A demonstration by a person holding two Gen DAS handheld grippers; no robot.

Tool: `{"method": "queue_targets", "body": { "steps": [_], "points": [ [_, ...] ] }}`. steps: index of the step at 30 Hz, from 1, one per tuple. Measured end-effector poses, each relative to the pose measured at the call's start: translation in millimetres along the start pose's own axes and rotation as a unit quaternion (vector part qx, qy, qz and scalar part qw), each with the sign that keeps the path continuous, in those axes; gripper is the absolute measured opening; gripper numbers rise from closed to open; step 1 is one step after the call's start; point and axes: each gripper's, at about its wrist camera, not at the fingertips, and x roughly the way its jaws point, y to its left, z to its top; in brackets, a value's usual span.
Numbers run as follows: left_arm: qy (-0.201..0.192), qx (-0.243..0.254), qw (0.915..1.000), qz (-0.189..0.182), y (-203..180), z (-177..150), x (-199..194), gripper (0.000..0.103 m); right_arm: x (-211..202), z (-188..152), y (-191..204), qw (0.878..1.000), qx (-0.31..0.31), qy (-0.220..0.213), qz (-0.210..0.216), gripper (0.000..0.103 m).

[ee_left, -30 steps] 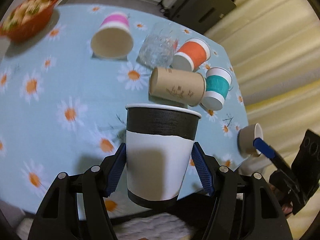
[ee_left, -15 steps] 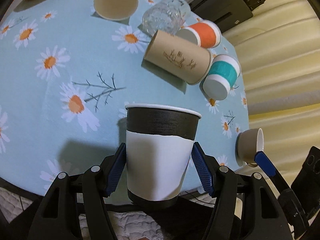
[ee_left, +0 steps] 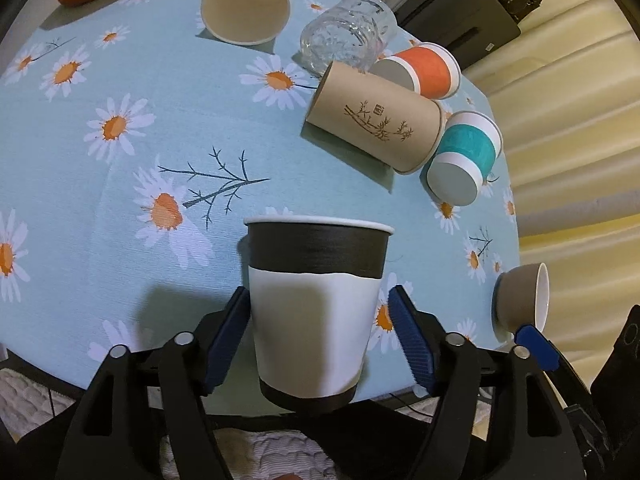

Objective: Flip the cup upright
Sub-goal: 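Lift the white black-banded cup with the right gripper and rotate it upright, then carry the upright cup with the right gripper and lower it onto the tablecloth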

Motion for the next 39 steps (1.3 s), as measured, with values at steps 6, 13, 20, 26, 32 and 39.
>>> {"method": "queue_targets", "body": {
  "steps": [6,13,20,26,32,39],
  "points": [
    [-0.007,0.005,1.0000,-0.003,3,0,-9,0.071,1,1,3,1.000,-0.003,0.001,0.001,0.090],
    [-0.018,0.003,0.9997,-0.017,9,1,-26,0.071,3,5,10,1.000,-0.010,0.001,-0.001,0.090],
    [-0.038,0.009,0.9983,-0.044,23,-4,-59,0.071,22,16,20,0.999,-0.012,0.037,-0.004,0.090],
    [-0.074,0.018,0.9956,-0.055,43,-23,-88,0.071,65,30,33,0.994,0.003,0.110,0.010,0.090],
    [-0.097,0.009,0.9935,-0.059,74,-47,-102,0.071,117,39,53,0.984,-0.011,0.176,0.002,0.090],
    [-0.118,-0.003,0.9903,-0.073,96,-63,-105,0.071,161,43,72,0.972,-0.048,0.227,-0.040,0.090]
  ]
}}
